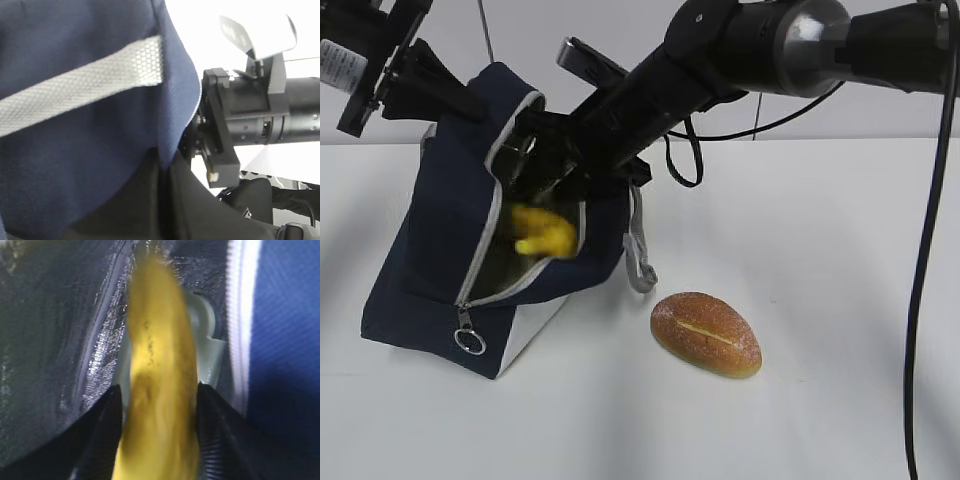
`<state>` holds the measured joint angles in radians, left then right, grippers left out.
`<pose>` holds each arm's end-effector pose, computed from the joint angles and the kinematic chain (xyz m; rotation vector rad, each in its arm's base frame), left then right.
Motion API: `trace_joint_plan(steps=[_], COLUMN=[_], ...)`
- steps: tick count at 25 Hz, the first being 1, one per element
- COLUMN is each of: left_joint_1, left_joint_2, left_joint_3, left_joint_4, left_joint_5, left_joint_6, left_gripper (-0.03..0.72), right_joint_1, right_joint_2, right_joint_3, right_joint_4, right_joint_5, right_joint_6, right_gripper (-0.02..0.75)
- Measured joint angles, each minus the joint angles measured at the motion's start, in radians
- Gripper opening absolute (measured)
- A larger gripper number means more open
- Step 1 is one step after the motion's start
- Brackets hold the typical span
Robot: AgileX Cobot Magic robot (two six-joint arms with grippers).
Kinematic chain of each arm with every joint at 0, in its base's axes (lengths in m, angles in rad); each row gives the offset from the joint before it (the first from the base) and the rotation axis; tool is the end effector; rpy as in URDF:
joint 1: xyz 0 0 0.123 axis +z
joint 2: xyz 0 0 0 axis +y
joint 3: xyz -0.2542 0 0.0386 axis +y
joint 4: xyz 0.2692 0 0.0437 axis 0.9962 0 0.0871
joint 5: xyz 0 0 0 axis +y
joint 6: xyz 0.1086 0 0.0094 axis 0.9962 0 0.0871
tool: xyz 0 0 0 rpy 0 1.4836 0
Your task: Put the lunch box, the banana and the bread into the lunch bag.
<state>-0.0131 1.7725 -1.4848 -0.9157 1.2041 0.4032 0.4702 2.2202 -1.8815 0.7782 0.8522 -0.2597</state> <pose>0.3841 -0.0858 0.2613 0.1825 2.5785 -1.1512 0.4265 0.2814 0.1794 -0.4415 2.5577 1.0079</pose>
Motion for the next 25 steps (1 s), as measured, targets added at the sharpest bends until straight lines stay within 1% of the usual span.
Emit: trace_joint_plan(steps=[5, 7, 10, 13, 16, 18, 22, 25], left_joint_1=[0.000, 0.000, 0.000, 0.000, 0.000, 0.000, 0.000, 0.000], left_joint_2=[0.000, 0.000, 0.000, 0.000, 0.000, 0.000, 0.000, 0.000], left_joint_3=[0.000, 0.000, 0.000, 0.000, 0.000, 0.000, 0.000, 0.000], left_joint_4=[-0.004, -0.004, -0.005, -0.005, -0.005, -0.005, -0.005, -0.005], left_joint_5=[0.001, 0.001, 0.002, 0.002, 0.002, 0.002, 0.002, 0.003], left_joint_6=[0.000, 0.000, 0.000, 0.000, 0.000, 0.000, 0.000, 0.000], left_gripper=[-0.001, -0.001, -0.001, -0.001, -0.001, -0.001, -0.001, -0.001], right_joint_1=[0.000, -0.004, -0.015, -0.027, -0.032, -0.034, -0.036, -0.036], right_joint_2=[0.000, 0.000, 0.000, 0.000, 0.000, 0.000, -0.027, -0.073], right_joint_3=[-0.009, -0.029, -0.080, -0.147, -0.215, -0.246, -0.253, -0.249], right_joint_4=[0.018, 0.007, -0.038, -0.123, -0.256, -0.334, -0.455, -0.507], right_joint_5=[0.010, 0.046, 0.128, 0.236, 0.343, 0.364, 0.378, 0.382], right_joint_6=[-0.041, -0.059, -0.071, -0.073, -0.050, -0.023, 0.033, 0.053], right_gripper=[0.475, 0.491, 0.499, 0.502, 0.501, 0.495, 0.482, 0.480])
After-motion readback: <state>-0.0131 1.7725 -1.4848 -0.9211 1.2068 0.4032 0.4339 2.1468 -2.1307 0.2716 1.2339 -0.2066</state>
